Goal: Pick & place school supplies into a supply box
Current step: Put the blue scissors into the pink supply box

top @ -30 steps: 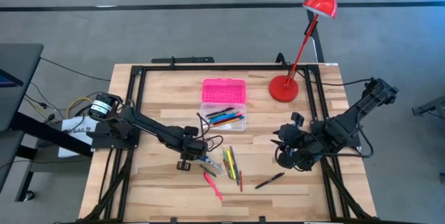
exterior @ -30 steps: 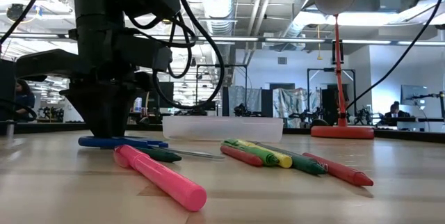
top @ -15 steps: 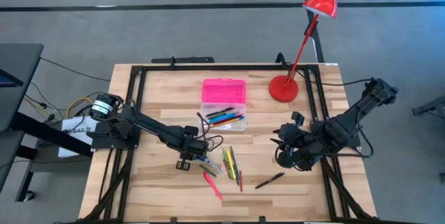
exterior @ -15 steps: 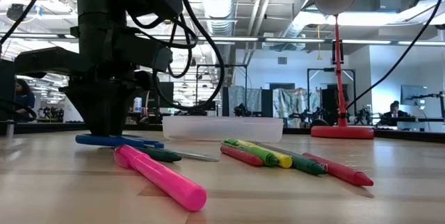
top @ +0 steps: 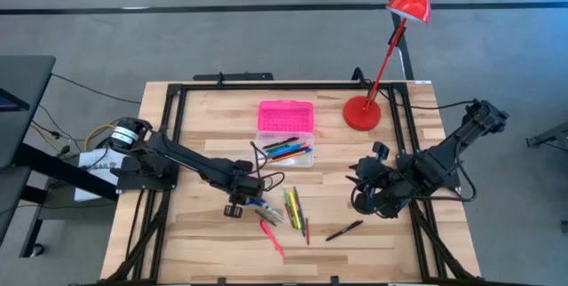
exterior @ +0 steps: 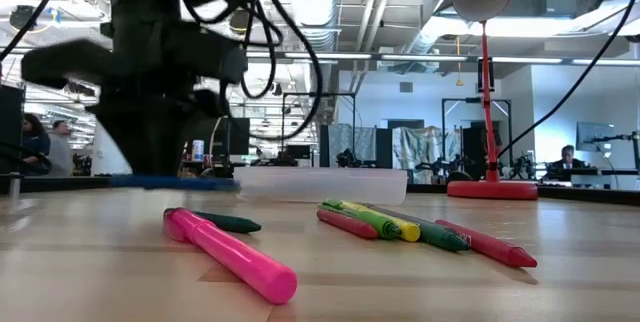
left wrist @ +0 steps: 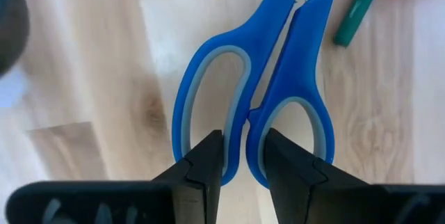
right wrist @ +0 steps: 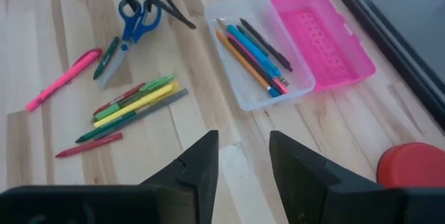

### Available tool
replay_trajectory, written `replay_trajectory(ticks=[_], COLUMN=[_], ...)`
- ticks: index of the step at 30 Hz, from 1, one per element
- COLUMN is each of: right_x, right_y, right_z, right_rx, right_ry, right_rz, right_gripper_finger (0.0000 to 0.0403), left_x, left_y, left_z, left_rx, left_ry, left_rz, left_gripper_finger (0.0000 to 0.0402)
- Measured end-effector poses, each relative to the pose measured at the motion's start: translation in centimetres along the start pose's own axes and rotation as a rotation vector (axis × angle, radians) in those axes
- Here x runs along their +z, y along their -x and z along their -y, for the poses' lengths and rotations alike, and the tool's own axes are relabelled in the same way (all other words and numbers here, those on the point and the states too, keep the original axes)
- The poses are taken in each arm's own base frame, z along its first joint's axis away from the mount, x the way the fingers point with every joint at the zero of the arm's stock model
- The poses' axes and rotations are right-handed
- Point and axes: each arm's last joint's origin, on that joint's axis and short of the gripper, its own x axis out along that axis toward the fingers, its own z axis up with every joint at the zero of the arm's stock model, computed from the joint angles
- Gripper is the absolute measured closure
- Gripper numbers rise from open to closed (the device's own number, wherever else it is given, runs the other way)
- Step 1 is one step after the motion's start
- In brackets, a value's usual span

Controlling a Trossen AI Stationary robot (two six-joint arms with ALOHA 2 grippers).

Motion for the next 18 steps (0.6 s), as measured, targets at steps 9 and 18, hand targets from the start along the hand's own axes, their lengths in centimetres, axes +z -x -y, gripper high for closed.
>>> replay_trajectory(ticks=[9, 18], right_x=[0.1, 0.2], right_y=[0.0, -0.1], right_z=[0.2, 0.5], right_rx=[-0.056, -0.107], right_ry=[0.006, 0.008], right_rz=[0.048, 0.075], right_gripper_finger=[0.0282, 0.0282], left_x=[0.0, 0.8], left_y=[3.6, 4.8], left_z=[-1.9, -7.1], left_rx=[0.077, 0.172], left_ry=[0.132, 0.525], left_rz=[0.147, 0.325], left_gripper_finger=[0.0315, 0.0315])
